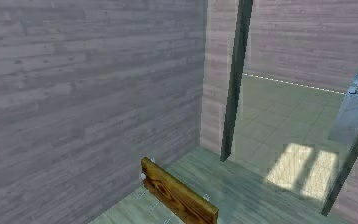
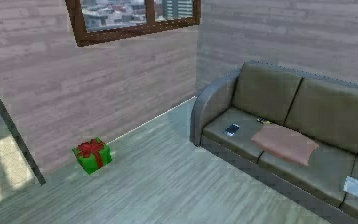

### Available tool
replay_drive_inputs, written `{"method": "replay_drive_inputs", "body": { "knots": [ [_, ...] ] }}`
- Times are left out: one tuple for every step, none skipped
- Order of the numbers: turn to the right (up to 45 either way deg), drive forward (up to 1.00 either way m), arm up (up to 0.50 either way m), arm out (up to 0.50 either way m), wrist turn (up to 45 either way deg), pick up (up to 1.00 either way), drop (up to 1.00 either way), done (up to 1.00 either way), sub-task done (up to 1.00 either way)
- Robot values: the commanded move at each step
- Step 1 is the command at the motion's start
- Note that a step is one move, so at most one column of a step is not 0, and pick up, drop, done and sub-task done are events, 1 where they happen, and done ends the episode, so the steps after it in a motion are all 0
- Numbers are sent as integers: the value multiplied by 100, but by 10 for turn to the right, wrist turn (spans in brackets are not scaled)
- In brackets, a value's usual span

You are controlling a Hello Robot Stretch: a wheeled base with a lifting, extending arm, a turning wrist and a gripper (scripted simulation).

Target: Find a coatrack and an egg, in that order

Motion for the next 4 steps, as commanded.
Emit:
{"method": "replay_drive_inputs", "body": {
  "knots": [
    [0,0,0,0,0,0,0,0,100],
    [420,0,0,0,0,0,0,0,0],
    [0,75,0,0,0,0,0,0,0],
    [-150,0,0,0,0,0,0,0,0]
  ]
}}
